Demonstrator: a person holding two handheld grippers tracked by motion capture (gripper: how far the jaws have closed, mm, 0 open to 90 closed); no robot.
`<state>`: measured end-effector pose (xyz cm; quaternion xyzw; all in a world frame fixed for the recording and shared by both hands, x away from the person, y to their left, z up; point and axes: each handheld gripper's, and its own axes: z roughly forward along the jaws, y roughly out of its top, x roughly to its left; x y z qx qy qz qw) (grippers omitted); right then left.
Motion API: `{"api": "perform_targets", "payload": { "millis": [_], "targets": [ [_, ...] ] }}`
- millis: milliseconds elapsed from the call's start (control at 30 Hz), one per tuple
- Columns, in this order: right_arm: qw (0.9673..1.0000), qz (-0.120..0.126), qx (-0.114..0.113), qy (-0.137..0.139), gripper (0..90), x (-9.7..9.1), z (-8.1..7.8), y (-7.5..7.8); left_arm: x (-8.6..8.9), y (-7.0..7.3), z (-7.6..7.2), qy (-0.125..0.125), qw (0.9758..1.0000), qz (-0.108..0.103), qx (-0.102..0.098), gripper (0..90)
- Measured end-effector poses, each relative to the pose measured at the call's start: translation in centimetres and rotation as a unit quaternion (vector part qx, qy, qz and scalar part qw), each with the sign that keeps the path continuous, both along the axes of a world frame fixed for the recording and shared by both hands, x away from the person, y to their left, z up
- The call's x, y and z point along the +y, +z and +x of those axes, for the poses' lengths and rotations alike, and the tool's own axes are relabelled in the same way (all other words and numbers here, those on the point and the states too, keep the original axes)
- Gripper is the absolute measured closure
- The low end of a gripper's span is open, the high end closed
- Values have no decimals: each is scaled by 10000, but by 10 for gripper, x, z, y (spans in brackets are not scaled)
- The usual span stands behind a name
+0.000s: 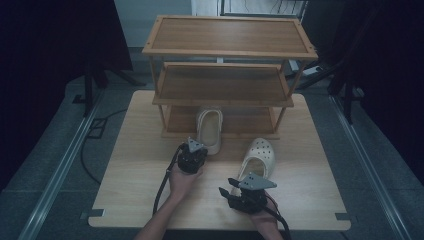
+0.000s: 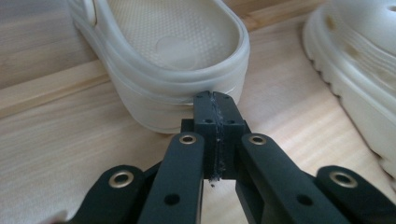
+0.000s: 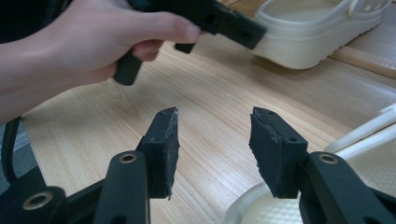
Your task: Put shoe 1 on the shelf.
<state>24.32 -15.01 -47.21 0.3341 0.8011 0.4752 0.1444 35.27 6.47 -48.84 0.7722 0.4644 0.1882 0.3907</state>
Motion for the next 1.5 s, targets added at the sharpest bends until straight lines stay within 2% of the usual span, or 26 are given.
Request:
{"api": "perform_targets", "payload": {
  "millis": [167,200,433,633,800,900,1000,1100,1267,1400,1500],
  "targets": [
    [10000,-14,20,26,520,1,0,-1,-8,-2,17,104,9999,-54,-5,896],
    [10000,-20,37,26,520,2,0,-2,-10,-2,20,113,9999,-9,-27,897],
    [10000,13,22,14,519,-1,1,-1,-21,-8,40,339,9989,105,-292,897],
    [10000,24,19,-1,520,-3,1,0,-25,-11,51,493,9981,90,-369,885],
    [10000,28,27,-6,517,-5,2,1,-29,-12,54,477,9983,34,-339,840],
    [10000,24,28,-5,517,-5,2,1,-29,-13,50,372,9988,63,-323,758],
    [10000,28,13,-48,517,-7,3,2,-22,-11,41,184,9994,-114,-265,684],
    [10000,48,10,-53,517,-8,3,2,-12,-11,25,-13,9996,-182,-229,635],
    [10000,79,20,-11,517,-6,2,4,10,-10,2,-47,9995,-318,-78,541],
    [10000,79,34,25,518,-5,3,4,29,-13,-15,-113,9990,-432,53,511],
    [9999,68,71,32,518,-4,3,3,39,-15,-24,-190,9989,-411,130,465]
  ]
}}
